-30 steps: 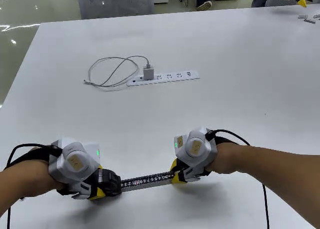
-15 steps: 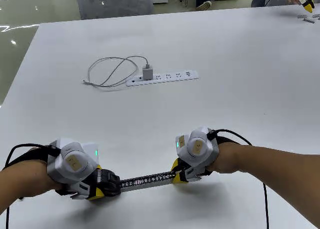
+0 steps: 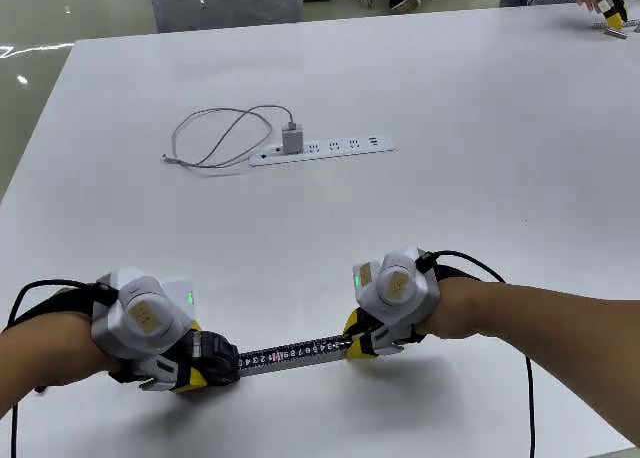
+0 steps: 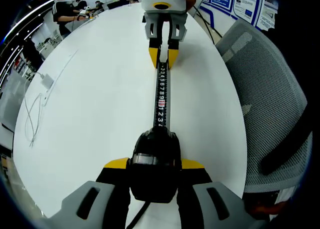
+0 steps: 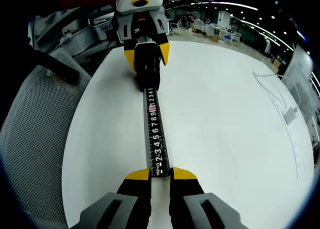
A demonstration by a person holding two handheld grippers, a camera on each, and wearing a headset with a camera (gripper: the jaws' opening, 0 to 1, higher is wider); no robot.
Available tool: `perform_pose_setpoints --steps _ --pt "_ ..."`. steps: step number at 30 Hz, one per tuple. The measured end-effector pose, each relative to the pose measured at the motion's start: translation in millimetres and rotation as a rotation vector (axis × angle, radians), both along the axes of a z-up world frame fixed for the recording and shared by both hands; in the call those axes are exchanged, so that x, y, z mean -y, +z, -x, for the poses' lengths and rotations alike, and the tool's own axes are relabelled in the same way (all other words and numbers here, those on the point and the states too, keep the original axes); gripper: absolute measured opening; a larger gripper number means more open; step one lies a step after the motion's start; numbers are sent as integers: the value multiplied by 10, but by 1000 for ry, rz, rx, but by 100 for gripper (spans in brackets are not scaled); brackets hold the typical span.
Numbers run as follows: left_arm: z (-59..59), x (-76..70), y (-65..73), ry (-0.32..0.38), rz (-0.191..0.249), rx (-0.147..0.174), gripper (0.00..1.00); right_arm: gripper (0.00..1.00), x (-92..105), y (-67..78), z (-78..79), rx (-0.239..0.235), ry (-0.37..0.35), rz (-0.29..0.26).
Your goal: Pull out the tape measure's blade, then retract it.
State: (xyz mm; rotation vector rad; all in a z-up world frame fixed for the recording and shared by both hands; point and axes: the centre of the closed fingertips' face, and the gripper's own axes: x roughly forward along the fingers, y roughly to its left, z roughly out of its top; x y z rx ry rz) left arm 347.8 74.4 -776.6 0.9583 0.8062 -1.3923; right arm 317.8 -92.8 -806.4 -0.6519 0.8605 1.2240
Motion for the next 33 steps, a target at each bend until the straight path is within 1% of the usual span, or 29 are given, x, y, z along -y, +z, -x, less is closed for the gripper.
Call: perform_pose_setpoints --steps 33 --pt "-6 -2 4 4 4 3 31 9 114 -6 15 0 -9 7"
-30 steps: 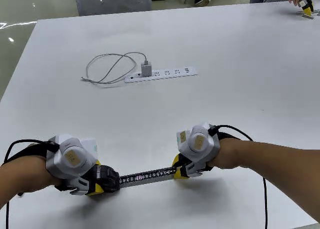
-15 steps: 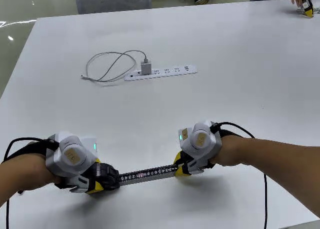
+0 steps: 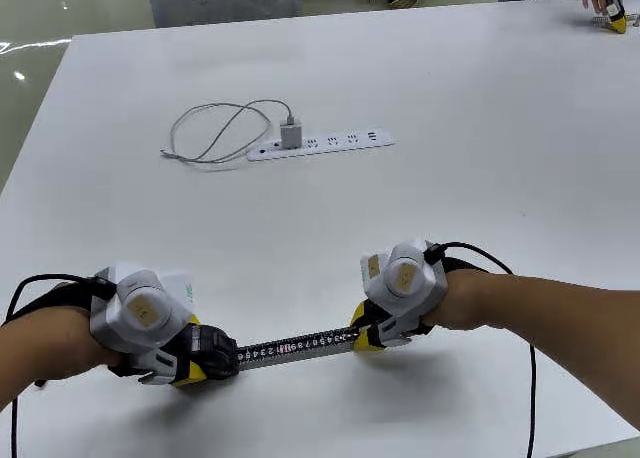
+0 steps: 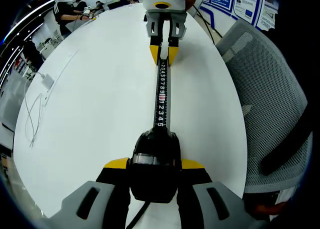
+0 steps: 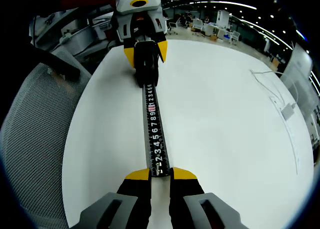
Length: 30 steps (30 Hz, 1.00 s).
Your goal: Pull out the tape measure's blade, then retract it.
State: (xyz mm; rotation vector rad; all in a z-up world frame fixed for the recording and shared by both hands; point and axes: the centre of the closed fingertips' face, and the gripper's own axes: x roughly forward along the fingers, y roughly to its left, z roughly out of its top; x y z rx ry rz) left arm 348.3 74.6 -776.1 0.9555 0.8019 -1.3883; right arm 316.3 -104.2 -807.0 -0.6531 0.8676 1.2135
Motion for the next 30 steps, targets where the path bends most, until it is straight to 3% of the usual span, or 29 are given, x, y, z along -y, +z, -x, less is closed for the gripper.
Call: perform_pose_setpoints --steps 30 --pt "9 4 -6 2 0 1 31 9 127 3 23 -3 -2 5"
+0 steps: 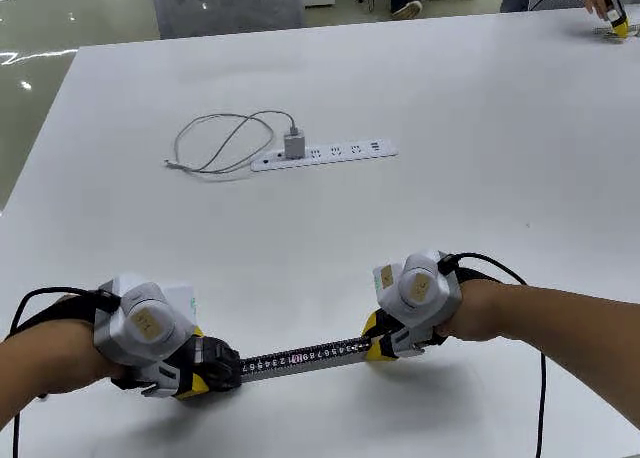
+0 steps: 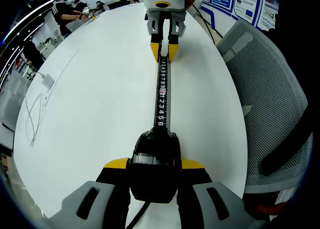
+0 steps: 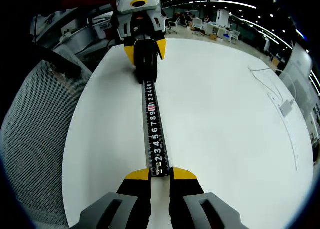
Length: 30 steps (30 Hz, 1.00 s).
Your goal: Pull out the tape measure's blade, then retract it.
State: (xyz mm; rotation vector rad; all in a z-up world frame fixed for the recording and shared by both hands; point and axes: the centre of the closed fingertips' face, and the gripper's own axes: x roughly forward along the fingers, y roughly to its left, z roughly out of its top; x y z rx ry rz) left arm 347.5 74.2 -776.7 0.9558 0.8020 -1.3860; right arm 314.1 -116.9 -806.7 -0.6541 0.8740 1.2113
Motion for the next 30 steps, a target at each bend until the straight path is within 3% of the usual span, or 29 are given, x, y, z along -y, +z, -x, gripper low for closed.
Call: perform_pose_setpoints --steps 30 --pt "-4 -2 -2 4 -3 3 31 9 151 2 14 -7 -19 -5"
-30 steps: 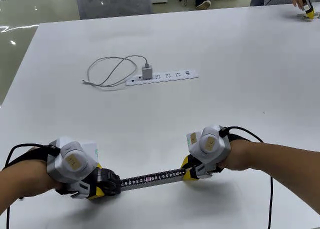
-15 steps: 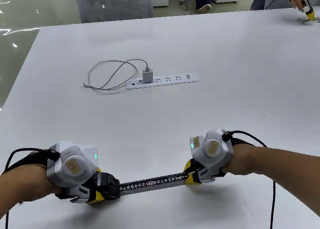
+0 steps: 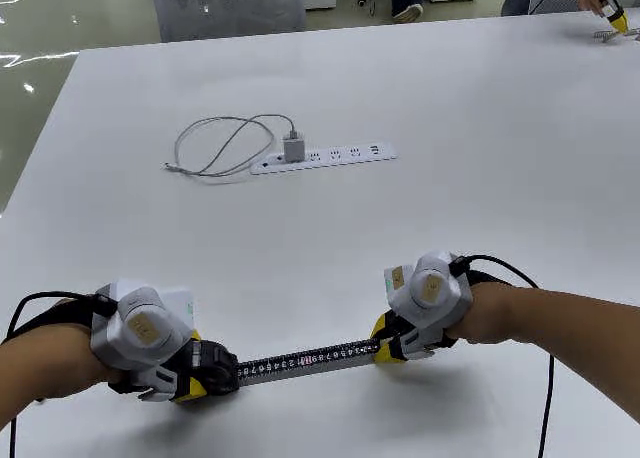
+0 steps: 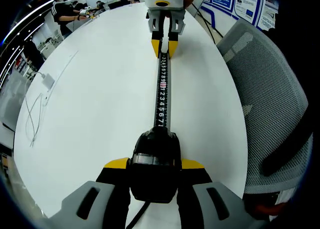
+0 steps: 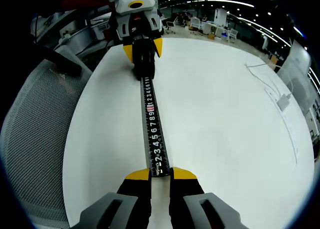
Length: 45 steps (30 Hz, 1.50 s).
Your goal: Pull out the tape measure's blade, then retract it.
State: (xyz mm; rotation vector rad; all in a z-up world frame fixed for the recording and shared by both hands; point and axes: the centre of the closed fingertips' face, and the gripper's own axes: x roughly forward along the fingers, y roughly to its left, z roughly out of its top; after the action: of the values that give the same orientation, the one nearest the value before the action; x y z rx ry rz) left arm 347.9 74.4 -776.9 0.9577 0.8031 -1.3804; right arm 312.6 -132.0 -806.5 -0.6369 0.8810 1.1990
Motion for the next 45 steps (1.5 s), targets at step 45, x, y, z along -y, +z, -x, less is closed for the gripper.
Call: perform_pose_setpoints --steps 45 --pt "-2 5 6 8 5 -1 31 9 221 0 54 -5 -26 -4"
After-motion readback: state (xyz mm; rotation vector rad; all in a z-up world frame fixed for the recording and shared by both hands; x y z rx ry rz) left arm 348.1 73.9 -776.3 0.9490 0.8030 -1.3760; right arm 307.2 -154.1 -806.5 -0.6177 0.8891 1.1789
